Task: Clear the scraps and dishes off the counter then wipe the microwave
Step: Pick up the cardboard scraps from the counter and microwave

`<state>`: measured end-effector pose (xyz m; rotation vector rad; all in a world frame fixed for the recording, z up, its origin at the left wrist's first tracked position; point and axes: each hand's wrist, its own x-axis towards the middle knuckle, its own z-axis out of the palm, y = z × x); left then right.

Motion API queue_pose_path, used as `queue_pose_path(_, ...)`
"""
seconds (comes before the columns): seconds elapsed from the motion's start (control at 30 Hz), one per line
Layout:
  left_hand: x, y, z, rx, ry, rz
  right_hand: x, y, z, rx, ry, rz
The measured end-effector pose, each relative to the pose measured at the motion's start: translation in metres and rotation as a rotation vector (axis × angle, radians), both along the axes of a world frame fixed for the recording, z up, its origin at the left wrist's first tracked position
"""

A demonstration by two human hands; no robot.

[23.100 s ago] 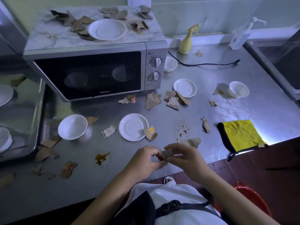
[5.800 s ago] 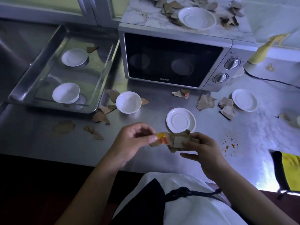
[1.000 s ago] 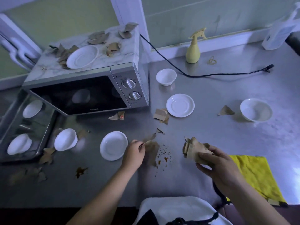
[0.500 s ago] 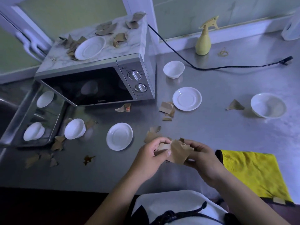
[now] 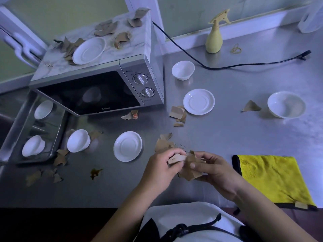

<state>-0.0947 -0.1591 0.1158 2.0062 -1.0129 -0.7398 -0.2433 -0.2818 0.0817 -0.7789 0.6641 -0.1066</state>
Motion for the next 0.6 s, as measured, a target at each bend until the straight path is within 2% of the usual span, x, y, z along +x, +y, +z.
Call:
queue_pose_path(0.07, 0.004, 0.002, -0.005, -0.006, 0.052, 0.011, 0.003, 0.005, -0.004, -0.013, 0.037, -0.069)
queue_pose_path(0.17, 0.022, 0.004, -0.022, -0.026, 0.106, 0.148, 0.004, 0.009, -0.008, -0.038, 0.128, -0.216)
queue_pose_path(0.23, 0.044, 0.002, -0.040, 0.108, -0.004, 0.136, 0.000, 0.008, -0.009, -0.043, 0.175, -0.320)
queue_pose_path(0.3, 0.064, -0.002, -0.059, 0.352, -0.128, 0.037, -0.008, 0.007, -0.006, -0.042, 0.218, -0.408)
queue_pose_path(0.37, 0.076, -0.009, -0.078, 0.501, -0.178, -0.049, -0.016, 0.008, -0.003, -0.046, 0.260, -0.477)
queue_pose_path(0.5, 0.080, -0.027, -0.104, 0.608, -0.307, -0.139, -0.026, 0.019, 0.003, -0.069, 0.338, -0.591)
queue_pose_path(0.6, 0.083, -0.032, -0.117, 0.586, -0.422, -0.135, -0.028, 0.034, 0.006, -0.061, 0.374, -0.675)
